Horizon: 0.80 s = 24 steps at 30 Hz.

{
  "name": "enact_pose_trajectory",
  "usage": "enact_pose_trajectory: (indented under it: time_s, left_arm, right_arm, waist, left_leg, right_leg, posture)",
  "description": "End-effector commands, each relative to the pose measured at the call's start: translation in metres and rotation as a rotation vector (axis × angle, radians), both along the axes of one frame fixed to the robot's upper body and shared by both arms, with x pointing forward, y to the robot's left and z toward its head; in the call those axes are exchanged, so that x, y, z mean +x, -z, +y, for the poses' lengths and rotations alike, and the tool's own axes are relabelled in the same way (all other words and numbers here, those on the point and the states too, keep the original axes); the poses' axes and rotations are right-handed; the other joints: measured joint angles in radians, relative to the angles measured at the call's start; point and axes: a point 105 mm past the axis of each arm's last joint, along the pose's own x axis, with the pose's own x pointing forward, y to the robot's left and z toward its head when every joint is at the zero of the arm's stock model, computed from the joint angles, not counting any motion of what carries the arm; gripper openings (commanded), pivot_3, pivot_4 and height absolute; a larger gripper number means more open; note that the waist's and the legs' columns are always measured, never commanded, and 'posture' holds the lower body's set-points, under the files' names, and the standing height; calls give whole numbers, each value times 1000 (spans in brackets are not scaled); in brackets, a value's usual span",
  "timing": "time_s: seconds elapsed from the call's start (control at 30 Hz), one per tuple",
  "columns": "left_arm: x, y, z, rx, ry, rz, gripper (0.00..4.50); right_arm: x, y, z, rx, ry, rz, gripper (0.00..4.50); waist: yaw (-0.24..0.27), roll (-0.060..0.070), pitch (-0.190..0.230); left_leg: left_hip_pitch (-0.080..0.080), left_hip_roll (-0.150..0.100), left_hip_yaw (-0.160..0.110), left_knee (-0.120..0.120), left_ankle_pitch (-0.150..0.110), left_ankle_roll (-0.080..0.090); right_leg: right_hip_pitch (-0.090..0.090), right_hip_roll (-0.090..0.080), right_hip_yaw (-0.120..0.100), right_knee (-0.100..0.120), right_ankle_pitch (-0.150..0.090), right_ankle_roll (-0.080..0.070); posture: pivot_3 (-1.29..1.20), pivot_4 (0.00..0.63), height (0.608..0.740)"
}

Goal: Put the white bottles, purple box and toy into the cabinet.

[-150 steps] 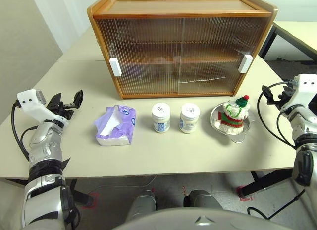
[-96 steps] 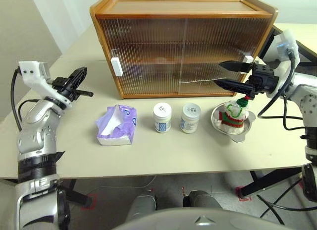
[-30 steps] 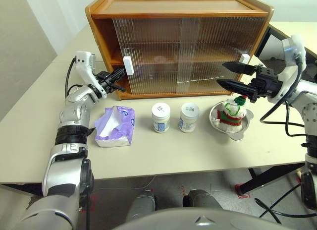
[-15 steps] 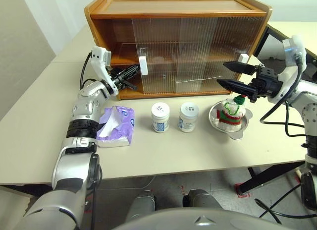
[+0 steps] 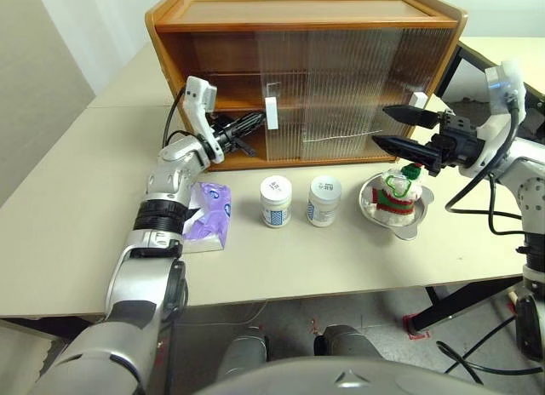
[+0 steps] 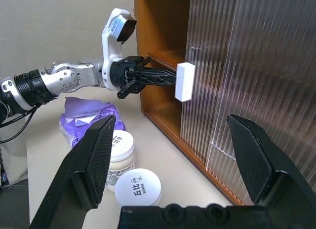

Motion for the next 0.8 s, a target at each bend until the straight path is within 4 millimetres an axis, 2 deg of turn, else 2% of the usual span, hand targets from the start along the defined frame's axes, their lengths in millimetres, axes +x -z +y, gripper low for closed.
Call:
enact_pose_trajectory:
  time_s: [0.03,0.23,0.47,0.6,0.8]
  left_arm:
    - [4,-2,-17,25,43,0,60]
    - [7,-3,-32,32,78,-1,60]
    - [8,-3,-36,35,93,-4,60]
    - [9,-5,-31,36,78,-13,60]
    - [8,-25,0,-35,-2,-59,60]
  right_arm:
    - [0,2,1,-6,1,0,4500]
    - [0,2,0,-8,6,-2,4500]
    - [0,2,0,-7,9,-4,4500]
    - [0,2,0,-7,7,-4,4500]
    - [3,1,4,-7,-7,-4,4500]
  waist:
    - [-1,0,0]
    - [-5,0,0]
    - [-11,0,0]
    - [-11,0,0]
    - [-12,0,0]
  left_leg:
    - [0,0,0,0,0,0]
    - [0,0,1,1,0,1]
    - [0,0,1,1,0,1]
    - [0,0,2,1,0,1]
    - [0,0,2,1,0,1]
  right_leg:
    - [0,0,0,0,0,0]
    - [0,0,1,-1,1,2]
    - [0,0,1,-1,1,3]
    - [0,0,1,-1,1,3]
    - [0,0,0,-1,1,3]
  posture:
    - [-156,0,740]
    - [-165,0,740]
    - [-167,0,740]
    - [-167,0,740]
    - [-131,0,740]
